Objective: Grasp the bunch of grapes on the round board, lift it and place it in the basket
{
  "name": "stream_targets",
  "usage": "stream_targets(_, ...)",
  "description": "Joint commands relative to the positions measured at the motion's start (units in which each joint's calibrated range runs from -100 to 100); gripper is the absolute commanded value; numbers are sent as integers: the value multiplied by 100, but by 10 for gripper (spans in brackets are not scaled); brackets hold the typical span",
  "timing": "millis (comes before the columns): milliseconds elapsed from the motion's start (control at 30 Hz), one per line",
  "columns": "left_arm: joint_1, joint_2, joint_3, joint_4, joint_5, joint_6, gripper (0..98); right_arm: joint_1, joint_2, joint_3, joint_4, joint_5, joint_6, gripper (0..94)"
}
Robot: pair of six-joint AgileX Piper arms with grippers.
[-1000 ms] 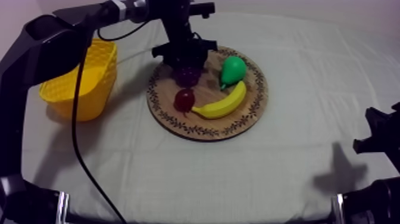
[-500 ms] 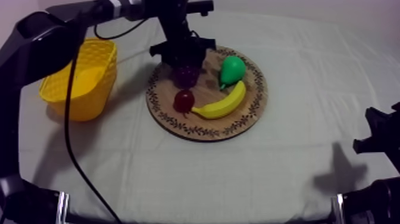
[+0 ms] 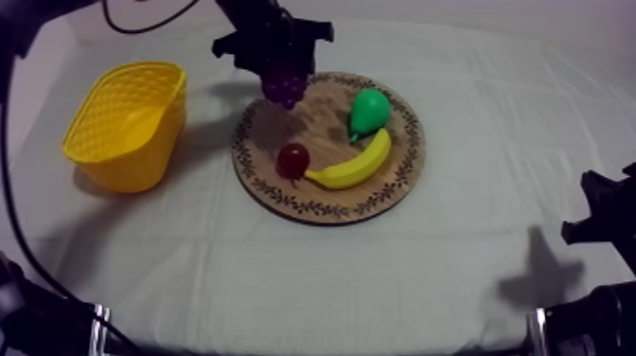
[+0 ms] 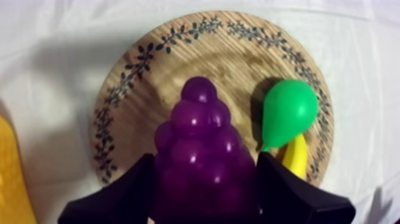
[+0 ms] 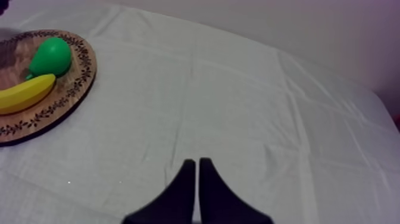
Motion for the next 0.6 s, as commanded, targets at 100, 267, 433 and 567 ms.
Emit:
stream_targets(100,9,-1150,1050,63,-256,-242,533,1,-2,-1,1,-5,1,5)
stream_targets(267,59,-1872,2092,122,-573,-389,532,1,-2,-1,1,-5,1,5)
stream_targets(433,110,-2497,3022,230,-882,-479,531,1,-2,-1,1,-5,1,5)
stream_targets(567,144,-2975,3615,269,-1049,-488,532,1,-2,-1,1,-5,1,5)
